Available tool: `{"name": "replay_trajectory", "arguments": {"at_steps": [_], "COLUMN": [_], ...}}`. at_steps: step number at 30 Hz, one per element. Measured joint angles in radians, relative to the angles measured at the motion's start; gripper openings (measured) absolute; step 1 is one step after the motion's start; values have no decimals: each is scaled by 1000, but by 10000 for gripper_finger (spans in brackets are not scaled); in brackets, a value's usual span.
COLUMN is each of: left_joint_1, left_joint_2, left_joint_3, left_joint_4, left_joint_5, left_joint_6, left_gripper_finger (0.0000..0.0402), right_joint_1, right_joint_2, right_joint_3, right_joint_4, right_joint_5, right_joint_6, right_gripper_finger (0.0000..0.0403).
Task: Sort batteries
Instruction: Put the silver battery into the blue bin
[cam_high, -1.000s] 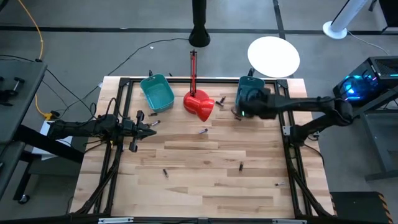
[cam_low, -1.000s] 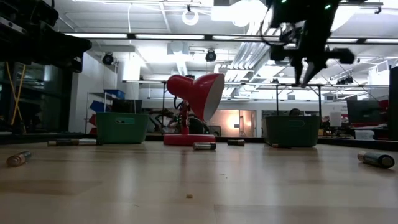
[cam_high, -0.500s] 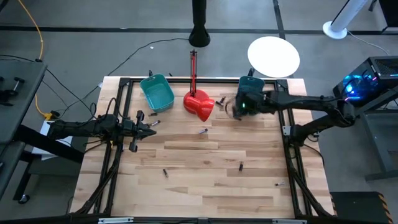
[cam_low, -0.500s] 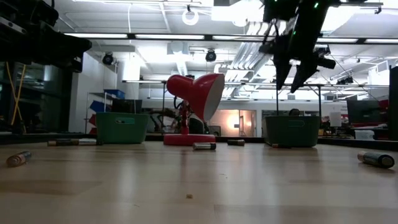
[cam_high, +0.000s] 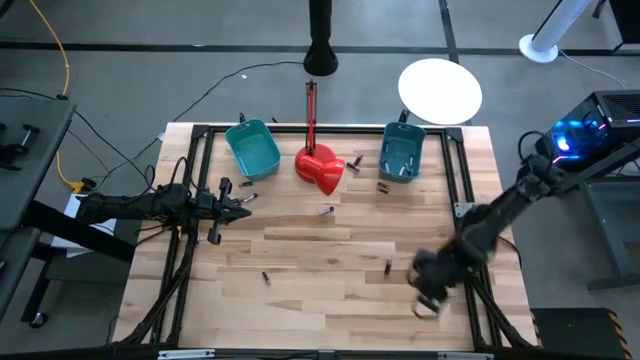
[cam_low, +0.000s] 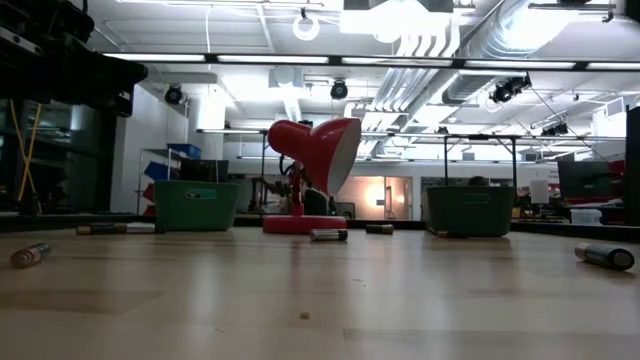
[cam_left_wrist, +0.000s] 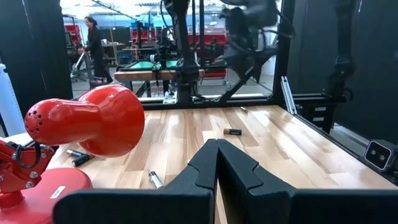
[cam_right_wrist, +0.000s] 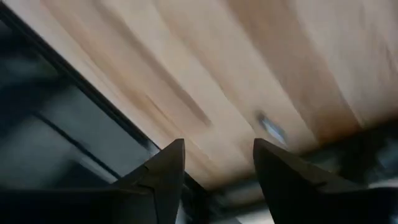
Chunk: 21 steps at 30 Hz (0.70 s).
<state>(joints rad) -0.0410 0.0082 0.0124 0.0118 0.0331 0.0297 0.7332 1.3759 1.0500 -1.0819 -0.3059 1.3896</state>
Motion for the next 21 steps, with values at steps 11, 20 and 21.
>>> {"name": "replay_trajectory", "arguments": {"at_steps": [11, 20, 21], "left_joint_1": [0, 0, 0], "left_joint_2": [0, 0, 0], "left_joint_3": [0, 0, 0], "left_joint_4": [0, 0, 0], "left_joint_5": [0, 0, 0], "left_joint_6": [0, 0, 0], "left_gripper_finger": [0, 0, 0], "right_joint_1": [132, 131, 131], "right_joint_2": [254, 471, 483], "right_joint_3": [0, -17, -30], "right_joint_4": [-13, -9, 15], "right_joint_5": [-107, -151, -155], "right_joint_6": [-337, -524, -529], "right_gripper_finger": [185, 185, 185]}}
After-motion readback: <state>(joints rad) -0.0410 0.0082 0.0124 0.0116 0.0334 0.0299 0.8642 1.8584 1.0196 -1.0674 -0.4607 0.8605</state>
